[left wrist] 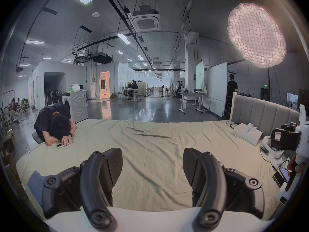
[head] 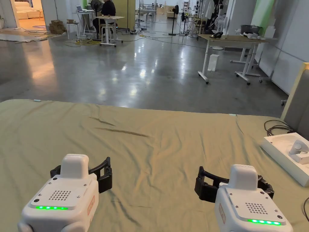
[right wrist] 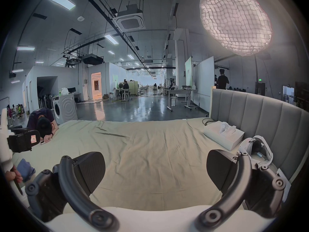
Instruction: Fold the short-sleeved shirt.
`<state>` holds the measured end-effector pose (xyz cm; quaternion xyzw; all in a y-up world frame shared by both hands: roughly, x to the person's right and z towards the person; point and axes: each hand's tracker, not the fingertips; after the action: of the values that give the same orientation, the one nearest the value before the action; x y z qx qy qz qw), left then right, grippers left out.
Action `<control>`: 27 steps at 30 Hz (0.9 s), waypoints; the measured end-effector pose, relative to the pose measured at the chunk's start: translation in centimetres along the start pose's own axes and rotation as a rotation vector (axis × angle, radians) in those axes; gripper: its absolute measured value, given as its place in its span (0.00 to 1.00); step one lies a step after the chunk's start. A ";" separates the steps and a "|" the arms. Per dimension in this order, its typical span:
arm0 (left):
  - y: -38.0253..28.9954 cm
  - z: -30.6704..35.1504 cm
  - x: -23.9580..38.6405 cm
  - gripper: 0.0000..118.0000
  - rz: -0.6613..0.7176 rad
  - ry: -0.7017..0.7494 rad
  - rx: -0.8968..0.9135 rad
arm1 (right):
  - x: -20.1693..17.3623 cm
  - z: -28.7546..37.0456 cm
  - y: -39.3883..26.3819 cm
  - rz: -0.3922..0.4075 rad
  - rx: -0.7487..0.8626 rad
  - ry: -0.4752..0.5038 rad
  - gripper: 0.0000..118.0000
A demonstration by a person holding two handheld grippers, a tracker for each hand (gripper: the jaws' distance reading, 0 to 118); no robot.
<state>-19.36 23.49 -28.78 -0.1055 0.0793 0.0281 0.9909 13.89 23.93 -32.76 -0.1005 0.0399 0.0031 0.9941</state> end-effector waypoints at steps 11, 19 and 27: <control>0.3 0.1 0.4 0.68 -0.038 -0.011 0.015 | 0.5 -0.3 0.3 -0.093 -0.020 0.066 1.00; 0.5 0.0 0.4 0.68 -0.037 -0.021 0.010 | -0.3 -1.0 1.1 -0.100 -0.054 -0.016 1.00; 0.4 0.0 0.4 0.68 -0.039 -0.030 -0.001 | -0.3 -0.9 1.9 -0.195 -0.060 -0.031 1.00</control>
<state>-19.01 23.92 -28.92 -0.1072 0.0622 0.0105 0.9922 13.44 25.57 -34.02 -0.1334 0.0142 -0.0908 0.9868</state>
